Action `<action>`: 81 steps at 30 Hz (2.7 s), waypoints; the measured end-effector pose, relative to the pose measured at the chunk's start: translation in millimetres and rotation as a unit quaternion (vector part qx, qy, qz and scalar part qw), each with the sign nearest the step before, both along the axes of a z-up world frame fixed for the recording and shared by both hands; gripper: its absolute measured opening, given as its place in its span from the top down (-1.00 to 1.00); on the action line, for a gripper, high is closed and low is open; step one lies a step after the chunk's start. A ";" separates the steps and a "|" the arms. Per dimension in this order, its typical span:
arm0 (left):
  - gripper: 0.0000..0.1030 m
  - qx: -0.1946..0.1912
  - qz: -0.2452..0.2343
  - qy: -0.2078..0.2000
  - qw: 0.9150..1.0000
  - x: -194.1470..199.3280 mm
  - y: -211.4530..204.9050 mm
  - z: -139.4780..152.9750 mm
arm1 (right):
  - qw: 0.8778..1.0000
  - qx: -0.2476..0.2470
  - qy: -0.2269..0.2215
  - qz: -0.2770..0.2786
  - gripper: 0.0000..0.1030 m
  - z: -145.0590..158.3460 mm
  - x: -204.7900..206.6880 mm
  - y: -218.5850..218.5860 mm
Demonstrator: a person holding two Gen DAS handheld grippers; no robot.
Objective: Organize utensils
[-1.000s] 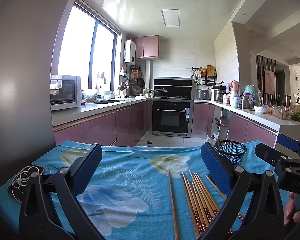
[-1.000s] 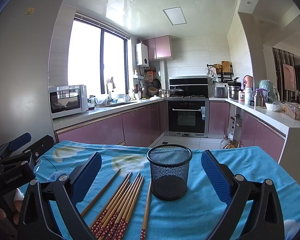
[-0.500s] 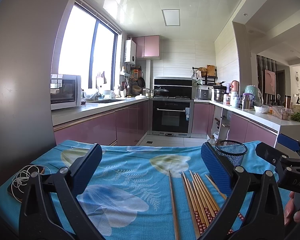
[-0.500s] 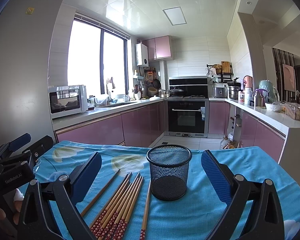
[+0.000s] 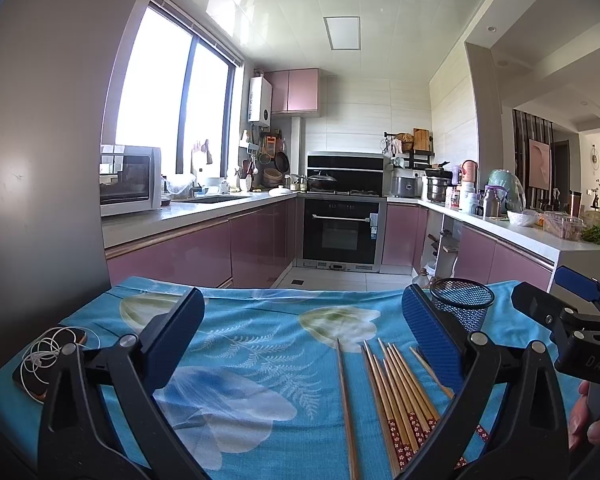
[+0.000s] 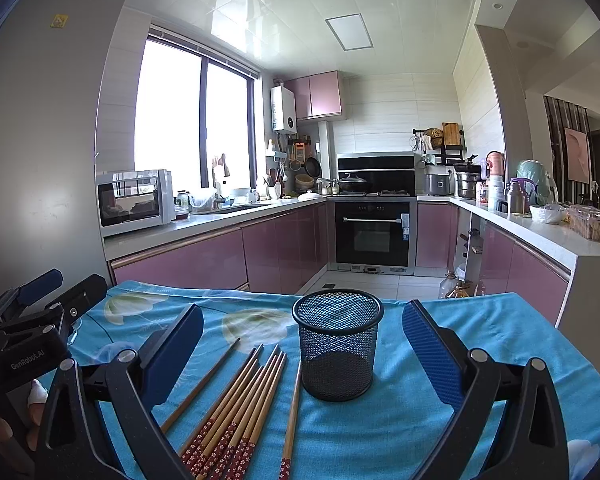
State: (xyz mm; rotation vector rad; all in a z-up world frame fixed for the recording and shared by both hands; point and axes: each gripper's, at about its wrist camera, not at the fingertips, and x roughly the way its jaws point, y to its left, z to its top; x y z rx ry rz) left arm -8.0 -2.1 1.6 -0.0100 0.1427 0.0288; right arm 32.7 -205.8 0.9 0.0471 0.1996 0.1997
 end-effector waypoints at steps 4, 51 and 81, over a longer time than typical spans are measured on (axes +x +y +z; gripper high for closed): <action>-0.89 0.000 0.000 0.000 1.000 0.0 0.2 -0.5 | 1.000 0.000 0.002 0.001 -0.87 -0.7 0.8 -0.5; -0.27 0.051 -0.111 0.306 0.944 115.8 -8.4 -89.9 | 0.945 -0.041 0.309 0.100 0.15 -81.7 81.8 11.8; 0.85 -0.029 -0.179 0.363 0.914 137.0 -16.1 -103.3 | 0.930 0.005 0.330 0.164 0.88 -74.5 89.0 11.6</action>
